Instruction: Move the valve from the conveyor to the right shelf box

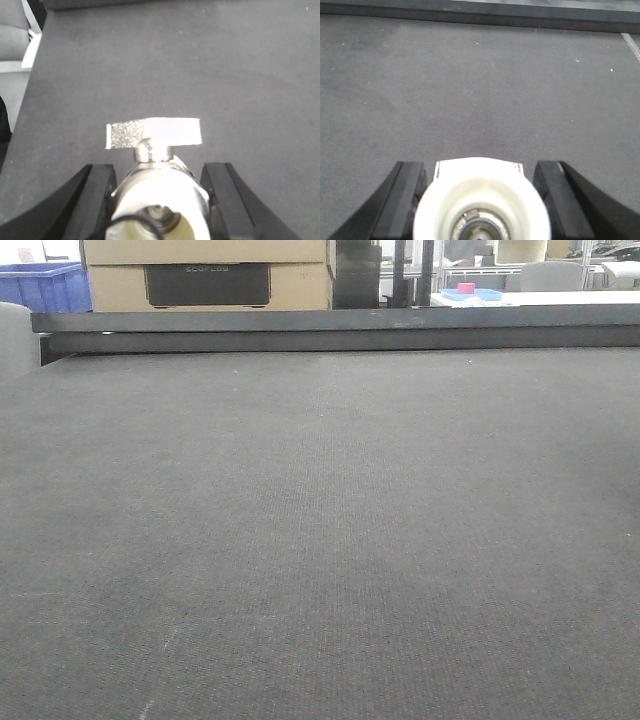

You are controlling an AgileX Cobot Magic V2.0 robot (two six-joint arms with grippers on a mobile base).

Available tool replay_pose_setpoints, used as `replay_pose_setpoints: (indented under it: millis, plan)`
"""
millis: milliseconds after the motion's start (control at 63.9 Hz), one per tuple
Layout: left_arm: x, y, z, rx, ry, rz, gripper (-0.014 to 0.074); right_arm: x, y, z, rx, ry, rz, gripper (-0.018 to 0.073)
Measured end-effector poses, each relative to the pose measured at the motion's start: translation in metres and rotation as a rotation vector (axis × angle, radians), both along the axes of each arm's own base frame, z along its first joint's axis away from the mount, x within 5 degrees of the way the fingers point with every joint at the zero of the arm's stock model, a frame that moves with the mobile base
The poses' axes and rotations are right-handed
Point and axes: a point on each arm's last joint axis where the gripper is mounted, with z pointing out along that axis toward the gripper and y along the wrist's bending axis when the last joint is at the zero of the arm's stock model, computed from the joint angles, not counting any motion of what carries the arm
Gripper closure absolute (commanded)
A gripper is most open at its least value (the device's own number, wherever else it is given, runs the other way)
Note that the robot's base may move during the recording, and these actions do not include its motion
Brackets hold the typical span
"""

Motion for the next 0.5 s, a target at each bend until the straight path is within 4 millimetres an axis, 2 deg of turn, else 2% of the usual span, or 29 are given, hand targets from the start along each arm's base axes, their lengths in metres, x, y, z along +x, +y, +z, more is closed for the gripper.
replay_pose_setpoints:
  millis: [501]
  plan:
    - [0.0017,0.0004,0.0032,0.002,-0.040,0.005,0.0708,0.0000,0.0000,0.0000,0.000,0.000,0.000,0.0715]
